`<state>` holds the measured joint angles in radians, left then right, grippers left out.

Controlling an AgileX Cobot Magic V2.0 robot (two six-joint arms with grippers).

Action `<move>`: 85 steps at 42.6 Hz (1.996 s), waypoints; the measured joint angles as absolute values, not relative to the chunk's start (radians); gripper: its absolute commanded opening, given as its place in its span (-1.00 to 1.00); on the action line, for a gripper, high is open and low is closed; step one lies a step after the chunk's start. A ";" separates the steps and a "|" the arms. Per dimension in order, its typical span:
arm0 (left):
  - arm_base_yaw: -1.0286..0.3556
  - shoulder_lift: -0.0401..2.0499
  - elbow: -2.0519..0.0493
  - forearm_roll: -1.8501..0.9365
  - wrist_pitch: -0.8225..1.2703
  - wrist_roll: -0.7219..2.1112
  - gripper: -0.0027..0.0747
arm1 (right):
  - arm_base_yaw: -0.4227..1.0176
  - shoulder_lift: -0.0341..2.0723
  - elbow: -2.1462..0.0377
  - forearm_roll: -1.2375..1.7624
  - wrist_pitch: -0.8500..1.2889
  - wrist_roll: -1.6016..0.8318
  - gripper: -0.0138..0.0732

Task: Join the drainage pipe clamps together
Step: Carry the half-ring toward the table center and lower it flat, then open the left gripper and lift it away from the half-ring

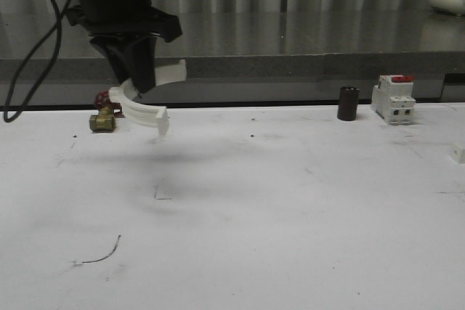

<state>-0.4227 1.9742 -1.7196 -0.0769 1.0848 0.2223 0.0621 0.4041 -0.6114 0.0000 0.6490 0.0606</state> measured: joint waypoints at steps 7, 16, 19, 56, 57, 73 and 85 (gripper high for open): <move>-0.451 2.026 -1.722 -0.090 1.083 0.174 -0.98 | 0.062 0.404 -0.611 0.000 0.649 0.061 0.29; -0.472 2.100 -1.727 -0.093 1.050 0.131 -0.98 | 0.062 0.404 -0.611 0.000 0.649 0.061 0.29; -0.476 2.121 -1.727 -0.093 1.038 0.129 -0.98 | 0.062 0.404 -0.611 0.000 0.649 0.059 0.29; -0.476 2.193 -1.730 -0.097 0.992 0.122 -0.97 | 0.062 0.404 -0.611 0.000 0.649 0.058 0.29; -0.476 2.193 -1.730 -0.097 0.992 0.122 -0.94 | 0.062 0.404 -0.611 0.000 0.649 0.058 0.29; -0.476 2.204 -1.730 -0.097 0.989 0.122 -0.22 | 0.062 0.404 -0.611 0.000 0.649 0.058 0.29; -0.476 2.190 -1.730 -0.090 0.987 0.122 -0.22 | 0.062 0.404 -0.611 0.000 0.649 0.058 0.29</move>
<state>-0.4761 2.1899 -1.7296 -0.0900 0.9870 0.1224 0.0621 0.4041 -0.6114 0.0000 0.6490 0.0580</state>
